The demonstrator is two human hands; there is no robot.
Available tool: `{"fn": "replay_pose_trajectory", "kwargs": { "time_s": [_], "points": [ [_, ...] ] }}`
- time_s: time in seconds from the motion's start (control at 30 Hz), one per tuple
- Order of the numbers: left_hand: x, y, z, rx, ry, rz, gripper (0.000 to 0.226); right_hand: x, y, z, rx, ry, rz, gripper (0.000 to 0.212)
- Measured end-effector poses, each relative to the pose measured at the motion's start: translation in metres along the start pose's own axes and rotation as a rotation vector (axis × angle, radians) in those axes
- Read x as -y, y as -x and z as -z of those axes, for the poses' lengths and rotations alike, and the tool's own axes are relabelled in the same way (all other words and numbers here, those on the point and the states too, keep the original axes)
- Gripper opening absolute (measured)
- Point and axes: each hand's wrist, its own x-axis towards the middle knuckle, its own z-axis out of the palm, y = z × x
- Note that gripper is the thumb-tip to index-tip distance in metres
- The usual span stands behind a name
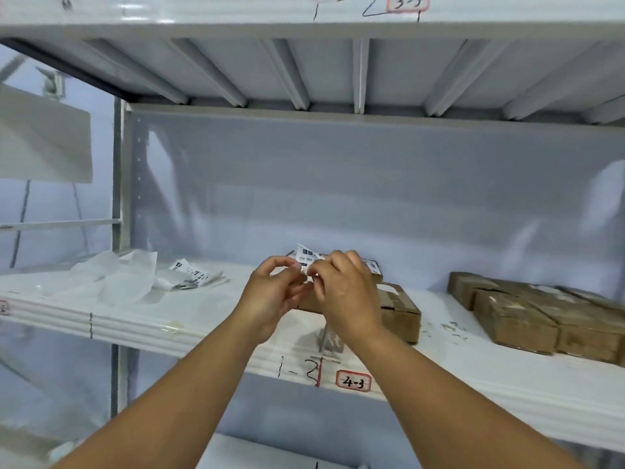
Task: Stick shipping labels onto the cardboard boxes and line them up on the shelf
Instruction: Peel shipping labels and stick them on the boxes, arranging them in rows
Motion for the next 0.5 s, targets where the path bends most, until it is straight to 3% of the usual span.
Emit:
{"fn": "replay_pose_trajectory", "kwargs": {
  "time_s": [0.1,0.2,0.37,0.5],
  "points": [
    [0.001,0.001,-0.026,-0.007,-0.064,0.019,0.016,-0.012,0.003,0.018,-0.001,0.043,0.035,0.010],
    [0.006,-0.005,-0.049,-0.107,-0.165,0.050,0.014,-0.028,0.009,0.028,0.051,0.008,0.021,0.018],
    [0.008,-0.006,-0.081,-0.120,-0.166,0.030,0.020,-0.054,0.008,0.055,0.352,-0.340,-0.519,0.013],
    [0.017,-0.011,-0.094,-0.025,-0.151,0.011,0.021,-0.084,0.006,0.059,0.255,-0.672,-0.860,0.023]
  ]
}}
